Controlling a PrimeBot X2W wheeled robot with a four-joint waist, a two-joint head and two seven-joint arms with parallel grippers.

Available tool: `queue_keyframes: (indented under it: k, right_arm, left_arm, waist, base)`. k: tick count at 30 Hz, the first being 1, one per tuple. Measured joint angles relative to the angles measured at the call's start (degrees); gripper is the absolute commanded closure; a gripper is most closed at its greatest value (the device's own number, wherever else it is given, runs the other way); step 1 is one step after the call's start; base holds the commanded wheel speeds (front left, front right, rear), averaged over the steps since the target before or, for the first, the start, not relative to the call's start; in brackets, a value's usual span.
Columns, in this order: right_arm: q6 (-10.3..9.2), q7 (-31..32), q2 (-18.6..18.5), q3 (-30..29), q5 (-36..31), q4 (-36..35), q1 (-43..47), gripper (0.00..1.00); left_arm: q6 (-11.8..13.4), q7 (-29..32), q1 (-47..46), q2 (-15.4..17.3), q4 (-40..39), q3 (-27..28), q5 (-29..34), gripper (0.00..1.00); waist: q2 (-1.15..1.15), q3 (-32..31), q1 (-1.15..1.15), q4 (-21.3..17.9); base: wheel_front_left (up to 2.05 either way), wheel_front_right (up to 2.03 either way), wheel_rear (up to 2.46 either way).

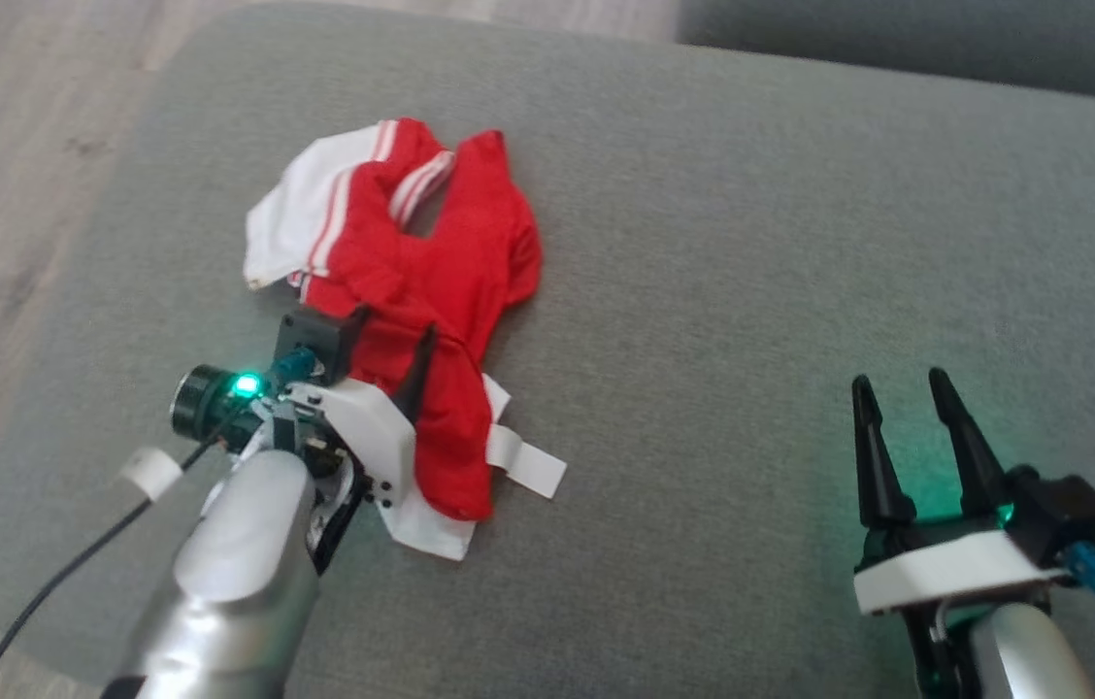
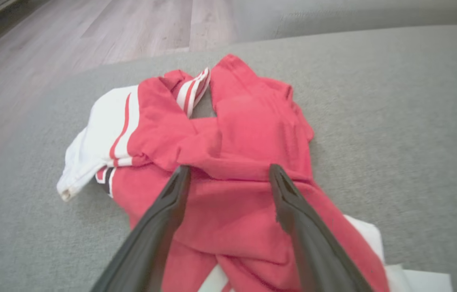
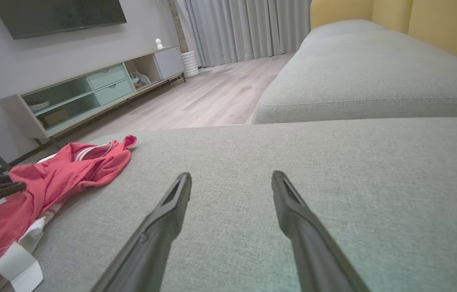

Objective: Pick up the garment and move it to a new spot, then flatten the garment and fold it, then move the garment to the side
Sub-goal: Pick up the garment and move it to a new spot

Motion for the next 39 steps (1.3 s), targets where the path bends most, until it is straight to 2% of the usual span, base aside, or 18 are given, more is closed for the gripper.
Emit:
queue_keyframes:
  k: [7, 8, 9, 10, 17, 24, 31, 34, 39]
  right_arm:
    - [0.0, -0.04, -0.02, -0.01, 0.0, -0.05, -1.65, 0.0]
    - [0.0, -0.04, -0.02, -0.01, 0.0, -0.05, -1.65, 0.0]
    - [0.0, -0.04, -0.02, -0.01, 0.0, -0.05, -1.65, 0.0]
    - [0.0, -0.04, -0.02, 0.0, 0.0, -0.04, -1.66, 0.0]
    - [0.0, -0.04, -0.02, 0.54, 0.1, 0.59, -1.64, 0.0]
    - [0.0, -0.04, -0.01, 1.49, 1.41, 1.33, -1.37, 0.0]
    - [0.0, -0.04, -0.01, 1.97, 3.12, 1.14, -1.3, 0.0]
    - [0.0, -0.04, -0.01, 1.82, 3.44, 0.81, -1.29, 0.0]
    - [0.0, -0.04, -0.01, 1.46, 3.6, 0.38, -1.32, 0.0]
  left_arm:
    - [0.49, 1.44, -2.96, 0.25, 7.46, -0.02, -0.92, 0.0]
    - [0.46, 1.44, -3.15, 0.25, 8.03, -0.23, -1.29, 0.09]
    - [0.41, 1.18, -3.3, 0.26, 8.27, -0.46, -1.44, 0.62]
    - [0.33, 0.37, -3.42, 0.26, 8.27, -0.7, -1.47, 1.0]
    - [-0.1, -9.32, -3.99, 0.3, 4.01, -1.71, -5.57, 1.0]
    - [-0.35, -16.62, -4.76, 0.91, -8.0, 0.45, -10.07, 1.0]
    - [1.79, -17.24, -4.74, 2.42, -21.68, 2.56, -11.02, 1.0]
    - [3.07, -16.81, -4.74, 3.6, -28.5, 2.05, -8.92, 1.0]
    - [3.34, -15.41, -4.89, 3.54, -35.34, 0.82, -8.73, 1.0]
  waist:
    - [0.0, 1.85, -0.01, -2.61]
    - [0.0, 1.86, -0.01, -2.71]
    - [0.0, 1.82, -0.01, -2.77]
    - [0.0, 1.72, -0.01, -2.82]
    - [0.0, -0.37, -0.02, -3.16]
    - [0.0, -4.17, -0.02, -4.05]
    - [0.0, -6.6, -0.02, -7.62]
    - [0.0, -7.14, -0.02, -10.58]
    - [0.0, -7.32, -0.02, -14.61]
  base:
    - [0.0, 0.0, 0.0]
    - [0.0, 0.0, 0.0]
    - [0.0, 0.0, 0.0]
    - [0.0, 0.0, 0.0]
    - [0.0, 0.0, 0.0]
    - [0.0, 0.0, 0.0]
    - [0.0, 0.0, 0.0]
    - [0.0, 0.0, 0.0]
    - [0.0, 0.0, 0.0]
